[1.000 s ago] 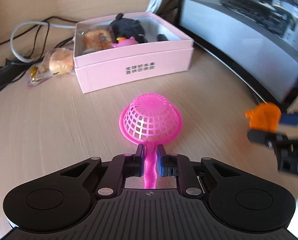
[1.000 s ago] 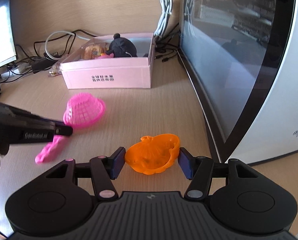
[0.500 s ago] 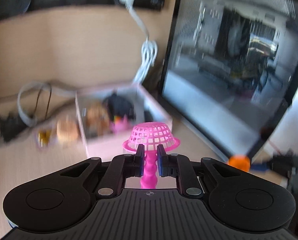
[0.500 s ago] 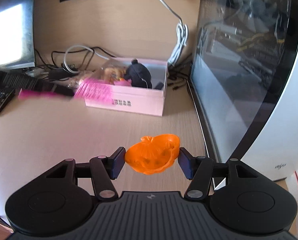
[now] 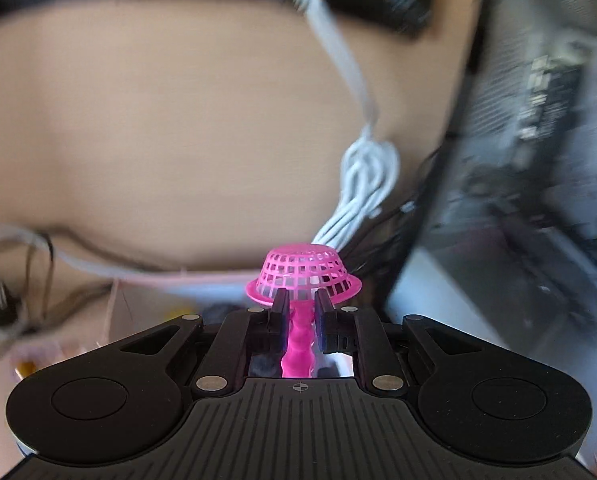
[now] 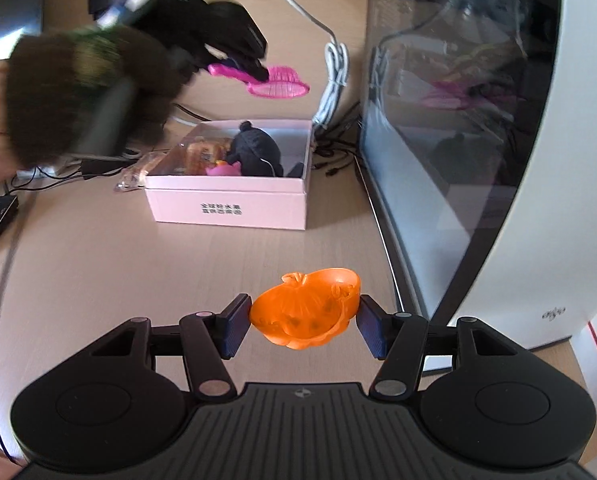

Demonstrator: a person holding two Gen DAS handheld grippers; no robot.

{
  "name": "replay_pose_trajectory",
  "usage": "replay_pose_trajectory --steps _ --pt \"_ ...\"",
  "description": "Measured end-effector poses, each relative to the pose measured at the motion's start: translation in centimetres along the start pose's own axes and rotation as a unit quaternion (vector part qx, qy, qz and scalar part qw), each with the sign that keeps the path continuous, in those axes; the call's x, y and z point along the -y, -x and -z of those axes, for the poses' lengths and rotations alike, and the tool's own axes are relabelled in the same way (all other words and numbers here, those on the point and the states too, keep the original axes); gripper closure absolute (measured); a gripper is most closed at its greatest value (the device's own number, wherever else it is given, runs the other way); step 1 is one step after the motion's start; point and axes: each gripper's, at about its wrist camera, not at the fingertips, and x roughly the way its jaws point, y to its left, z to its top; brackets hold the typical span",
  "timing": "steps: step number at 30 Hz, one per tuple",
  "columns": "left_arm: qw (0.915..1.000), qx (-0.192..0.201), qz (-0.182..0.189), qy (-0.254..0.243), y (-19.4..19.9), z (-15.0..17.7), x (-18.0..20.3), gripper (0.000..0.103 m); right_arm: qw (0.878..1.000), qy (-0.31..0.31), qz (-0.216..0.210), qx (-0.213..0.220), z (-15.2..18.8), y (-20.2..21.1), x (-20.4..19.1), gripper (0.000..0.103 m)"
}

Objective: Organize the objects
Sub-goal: 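Drop the strainer into the pink box with the left gripper while the right drops the orange toy in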

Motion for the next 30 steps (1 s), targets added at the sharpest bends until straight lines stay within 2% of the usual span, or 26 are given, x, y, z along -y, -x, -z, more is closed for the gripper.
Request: replay_pose_trajectory --steps 4,6,11,14,19,24,25,27,30 --pt "0.999 -0.025 -0.017 0.033 -1.9 1.8 -0.2 0.086 1.0 -0.008 -0.003 -0.011 0.4 -0.9 0.7 0.045" --pt "0.9985 -0.015 -0.004 0.053 -1.3 2.0 -0.9 0.086 1.0 -0.01 -0.005 -0.017 0.5 -1.4 0.9 0.045" --pt "0.9908 0.043 0.033 0.124 4.1 1.2 -5.3 0.086 1.0 -0.005 -0.015 -0.019 0.0 -2.3 0.7 0.045" --pt "0.9895 0.051 0.04 0.129 8.1 1.7 -8.0 0.086 1.0 0.003 -0.024 -0.006 -1.2 -2.5 0.4 0.045" --pt "0.9933 0.025 0.014 0.112 13.7 5.7 -11.7 0.086 0.998 0.013 -0.043 0.041 -6.0 -3.8 -0.5 0.046" --pt "0.9939 -0.018 -0.025 0.106 17.2 10.9 -15.0 0.086 0.993 0.011 -0.06 0.097 -12.3 -6.6 -2.0 0.045" --pt "0.9929 -0.028 -0.031 0.111 17.6 11.9 -15.7 0.086 0.993 0.01 -0.062 0.102 -13.4 -7.5 -2.3 0.043" --pt "0.9908 -0.045 -0.042 0.12 17.7 13.3 -16.9 0.086 0.994 0.005 -0.06 0.087 -15.1 -9.7 -2.6 0.014" --pt "0.9874 -0.058 -0.053 0.138 17.3 14.4 -18.7 0.086 0.997 -0.015 -0.061 0.054 -15.9 -11.7 -3.0 0.013"
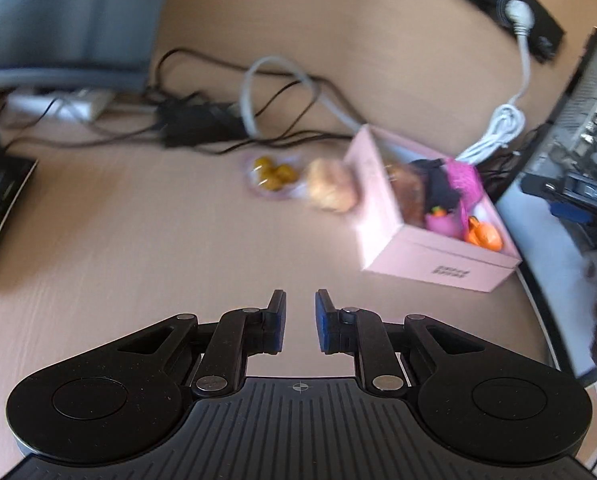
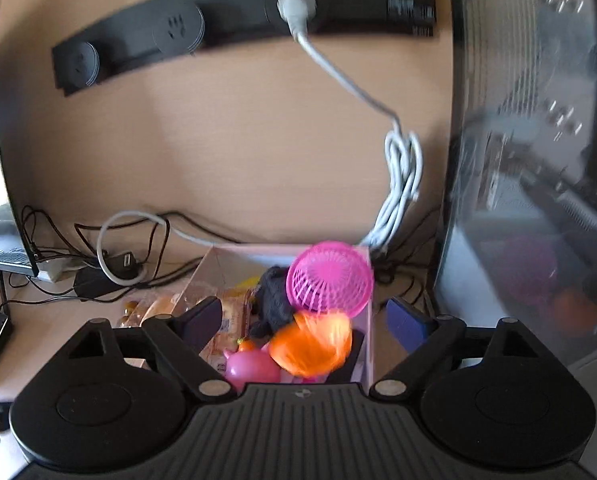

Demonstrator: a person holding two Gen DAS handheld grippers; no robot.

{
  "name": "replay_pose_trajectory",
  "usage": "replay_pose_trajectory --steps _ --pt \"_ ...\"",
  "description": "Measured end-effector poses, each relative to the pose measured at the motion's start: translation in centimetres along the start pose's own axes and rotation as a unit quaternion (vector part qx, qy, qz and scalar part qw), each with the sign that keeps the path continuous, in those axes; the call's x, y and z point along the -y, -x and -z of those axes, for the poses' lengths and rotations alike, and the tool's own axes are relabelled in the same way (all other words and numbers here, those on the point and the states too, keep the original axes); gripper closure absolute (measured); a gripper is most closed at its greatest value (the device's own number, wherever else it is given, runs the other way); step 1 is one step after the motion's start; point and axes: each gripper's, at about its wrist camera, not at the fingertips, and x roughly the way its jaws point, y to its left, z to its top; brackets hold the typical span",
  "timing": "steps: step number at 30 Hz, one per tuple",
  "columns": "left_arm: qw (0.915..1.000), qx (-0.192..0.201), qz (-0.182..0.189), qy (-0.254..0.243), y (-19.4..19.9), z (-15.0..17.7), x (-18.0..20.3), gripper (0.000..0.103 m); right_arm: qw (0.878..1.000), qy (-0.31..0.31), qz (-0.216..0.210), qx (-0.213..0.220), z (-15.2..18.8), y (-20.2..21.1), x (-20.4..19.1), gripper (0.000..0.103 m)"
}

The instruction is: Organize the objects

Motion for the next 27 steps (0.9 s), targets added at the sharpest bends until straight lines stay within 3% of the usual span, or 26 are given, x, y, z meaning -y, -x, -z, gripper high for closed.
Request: replay_pose_trajectory --steps 6,13,16,22,27 --pt "0.9993 -0.001 0.024 0.029 -3.0 -2.2 -1.5 0.086 0.999 0.043 -0.002 -0.033 3.7 1.2 -2.4 0.011" --pt "0.9986 0.021 0.048 0.001 -8.9 -9.2 -0.4 0.086 0.994 0.088 0.005 -0.071 7.5 3.6 -4.2 0.009" --pt "0.9988 -0.001 0.049 0.006 -12.2 -11.6 -0.3 0.086 0.993 0.096 0.012 -0.074 8.3 4.6 -4.3 0.007" --pt "0.9973 -0.044 0.059 0.011 -16.6 -12.7 0.3 0.083 0.991 0.096 0.032 -0.088 9.9 5.4 -3.7 0.006" --pt "0.9971 -0.04 0.062 -0.018 -17.6 -12.2 1.3 0.077 0.99 0.08 0.043 -0.104 10.8 5.2 -2.9 0.006"
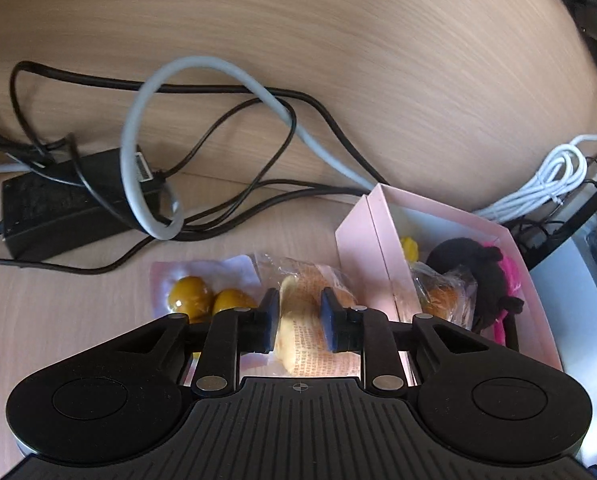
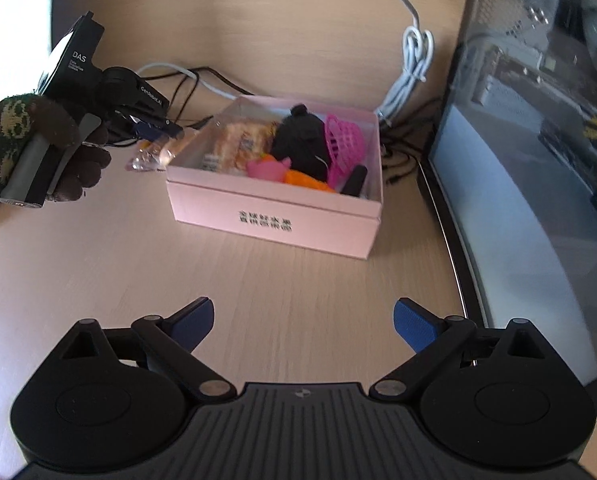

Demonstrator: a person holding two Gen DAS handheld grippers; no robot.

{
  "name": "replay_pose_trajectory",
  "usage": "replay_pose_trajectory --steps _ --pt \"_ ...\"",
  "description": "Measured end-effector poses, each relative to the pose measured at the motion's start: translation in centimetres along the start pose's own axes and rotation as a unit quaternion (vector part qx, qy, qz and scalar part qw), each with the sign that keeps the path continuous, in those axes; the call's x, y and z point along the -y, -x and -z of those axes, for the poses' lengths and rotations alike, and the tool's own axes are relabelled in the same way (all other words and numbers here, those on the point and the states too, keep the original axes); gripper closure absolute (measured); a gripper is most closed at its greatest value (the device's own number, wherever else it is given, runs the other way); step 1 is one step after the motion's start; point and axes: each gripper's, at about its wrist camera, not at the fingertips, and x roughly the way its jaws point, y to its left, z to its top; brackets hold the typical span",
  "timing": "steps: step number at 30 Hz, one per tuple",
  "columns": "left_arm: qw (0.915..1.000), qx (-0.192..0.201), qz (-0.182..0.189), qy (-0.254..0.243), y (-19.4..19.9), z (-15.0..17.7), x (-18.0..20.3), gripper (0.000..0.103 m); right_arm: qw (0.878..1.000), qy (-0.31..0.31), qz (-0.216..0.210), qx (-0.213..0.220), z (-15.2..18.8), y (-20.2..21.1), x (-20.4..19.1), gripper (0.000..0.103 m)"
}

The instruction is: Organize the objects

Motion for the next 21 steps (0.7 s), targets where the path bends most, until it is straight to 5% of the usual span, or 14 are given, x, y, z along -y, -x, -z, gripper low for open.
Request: replay_pose_trajectory --steps 8,15,18,21 --pt "0.9994 -0.007 -0.003 -0.033 1.7 1.6 0.3 0.081 1.0 0.007 -0.007 0.0 0.2 -0.4 -0.8 0.006" --pt "0.9975 -0.026 -0.032 -0.058 9.1 9.3 -0.8 0.087 0.999 0.013 -0.047 0.024 -2.5 -1.2 -2.3 0.006" --pt "0.9953 -0.048 -0.076 -0.037 11.9 13.2 -2.7 0.09 0.995 0.026 -0.083 0.044 -4.9 -2.0 -4.0 0.006" --pt "0.9959 -0.034 -0.078 0.03 15.5 16.4 -5.3 0.091 0.99 0.034 -0.126 0.056 -8.2 -3.5 -6.5 0.006"
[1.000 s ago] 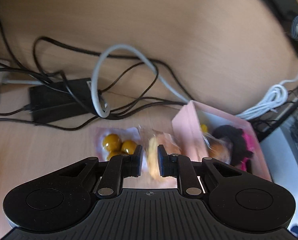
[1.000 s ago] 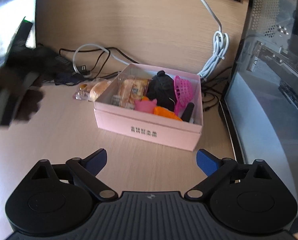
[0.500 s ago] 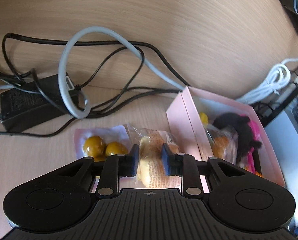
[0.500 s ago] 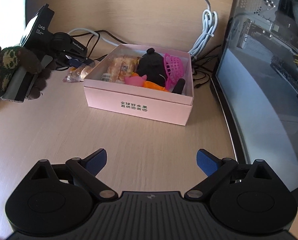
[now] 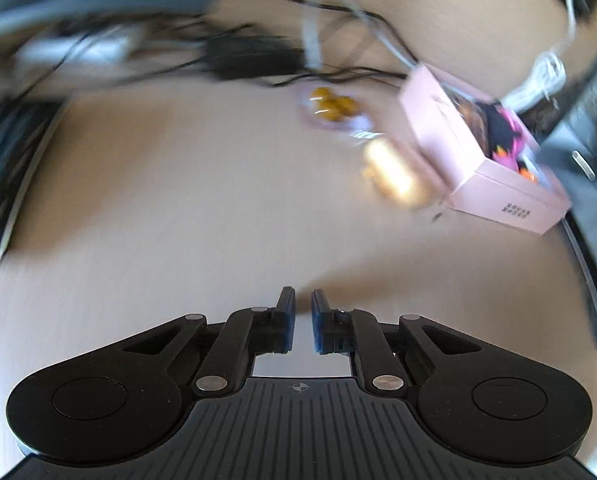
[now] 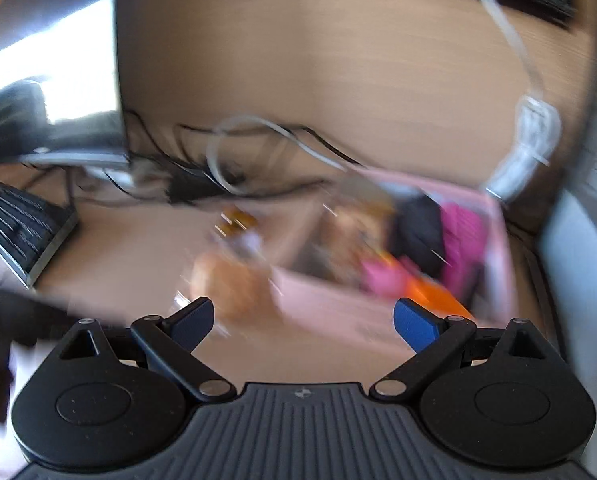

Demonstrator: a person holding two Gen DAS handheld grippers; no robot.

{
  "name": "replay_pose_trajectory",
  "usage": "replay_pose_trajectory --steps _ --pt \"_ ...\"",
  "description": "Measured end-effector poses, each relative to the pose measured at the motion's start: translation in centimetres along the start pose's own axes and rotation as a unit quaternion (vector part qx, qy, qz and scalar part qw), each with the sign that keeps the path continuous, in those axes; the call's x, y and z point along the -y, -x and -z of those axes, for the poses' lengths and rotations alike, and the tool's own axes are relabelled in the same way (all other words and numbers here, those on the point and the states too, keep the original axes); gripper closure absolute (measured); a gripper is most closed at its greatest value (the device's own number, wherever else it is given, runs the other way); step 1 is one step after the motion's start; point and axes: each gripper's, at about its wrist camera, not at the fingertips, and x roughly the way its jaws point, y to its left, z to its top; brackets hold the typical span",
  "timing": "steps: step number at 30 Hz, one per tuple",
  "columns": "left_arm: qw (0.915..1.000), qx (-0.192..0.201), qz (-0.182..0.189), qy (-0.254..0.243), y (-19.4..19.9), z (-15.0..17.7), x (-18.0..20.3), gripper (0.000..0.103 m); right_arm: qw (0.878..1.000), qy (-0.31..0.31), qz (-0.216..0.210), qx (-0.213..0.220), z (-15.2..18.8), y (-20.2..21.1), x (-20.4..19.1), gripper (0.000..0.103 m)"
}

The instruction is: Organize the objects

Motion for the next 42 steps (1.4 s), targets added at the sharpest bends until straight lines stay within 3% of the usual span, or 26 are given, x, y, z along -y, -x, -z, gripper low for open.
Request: replay_pose_trajectory --steps 4,8,12,16,18,21,22,28,32,42 --pt "0.9969 0.025 0.004 0.074 3.5 1.9 -3.0 0.091 0.999 0.004 -0.042 -0.008 -4.9 -5.7 -3.4 0.006" --pt "0.9935 0.067 0.018 0.091 6.9 2.5 -3.7 0.091 0.998 0.005 -0.034 -0.049 -8.3 -13.4 -6.3 0.006" --pt "0.9909 0.098 0.02 0.091 9.2 3.2 -3.8 0.089 0.996 0.014 0.01 -0.089 -9.5 -19.6 -7.8 0.006" --pt "0.9904 0.096 0.012 0.099 9.5 3.9 -4.3 0.089 0.993 -0.015 0.02 -0.119 -9.4 -22.7 -7.6 0.008" --pt "0.9896 0.092 0.008 0.111 9.4 4.4 -4.9 0.089 0.99 -0.028 0.009 -0.137 -8.8 -23.3 -7.5 0.02" --pt "0.989 0.086 0.01 0.119 9.0 4.6 -5.5 0.089 0.992 0.008 0.007 -0.128 -7.8 -22.2 -8.5 0.04" --pt "0.9893 0.085 0.014 0.118 8.8 4.6 -5.5 0.089 0.992 0.015 -0.002 -0.128 -7.4 -21.6 -8.9 0.042" --pt "0.9919 0.079 0.029 0.094 7.3 3.9 -3.7 0.089 0.987 0.074 -0.064 -0.13 -2.9 -15.7 -11.6 0.043" --pt "0.9928 0.075 0.043 0.082 6.4 3.8 -2.5 0.089 0.984 0.075 -0.096 -0.128 0.6 -10.3 -11.9 0.043" --pt "0.9929 0.042 0.073 0.084 3.3 3.5 1.1 0.089 0.99 0.023 -0.061 -0.123 6.2 0.5 -5.1 0.042"
